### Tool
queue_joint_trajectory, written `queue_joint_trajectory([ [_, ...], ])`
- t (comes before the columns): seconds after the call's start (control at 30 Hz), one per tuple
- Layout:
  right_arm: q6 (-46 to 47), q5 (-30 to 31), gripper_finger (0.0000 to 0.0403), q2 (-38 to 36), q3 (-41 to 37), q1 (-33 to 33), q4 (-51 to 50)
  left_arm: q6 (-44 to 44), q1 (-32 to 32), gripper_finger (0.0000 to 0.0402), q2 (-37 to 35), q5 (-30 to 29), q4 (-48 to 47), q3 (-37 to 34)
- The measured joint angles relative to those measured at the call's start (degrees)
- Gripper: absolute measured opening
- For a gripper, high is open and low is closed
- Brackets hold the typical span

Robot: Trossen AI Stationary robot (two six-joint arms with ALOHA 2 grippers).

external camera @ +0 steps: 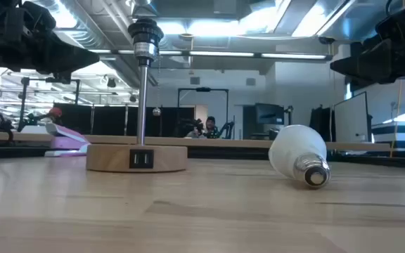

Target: Screw lightbulb

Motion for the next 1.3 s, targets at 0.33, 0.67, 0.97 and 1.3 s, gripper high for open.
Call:
queue_joint_trajectory([
  [0.33,-0.01,-0.01,0.0044,-0.01,-0.01,-0.01,0.0,0.0,0.01,0.0027,-0.02,0.01,0.0,0.01],
  [0.67,-0.01,-0.01,0.0044,-0.02,-0.01,0.0,0.0,0.02,0.02,0.0027,0.0,0.0,-0.02,0.0],
  [0.97,-0.01,-0.02,0.0044,-0.01,0.0,0.0,0.0,0.0,0.01,0.0027,-0.01,0.0,-0.02,0.01],
  [1.3,-0.01,-0.02,0.0044,-0.02,-0.02,0.0,0.0,1.15,0.09,0.0027,-0.01,-0.37,0.11,0.0],
])
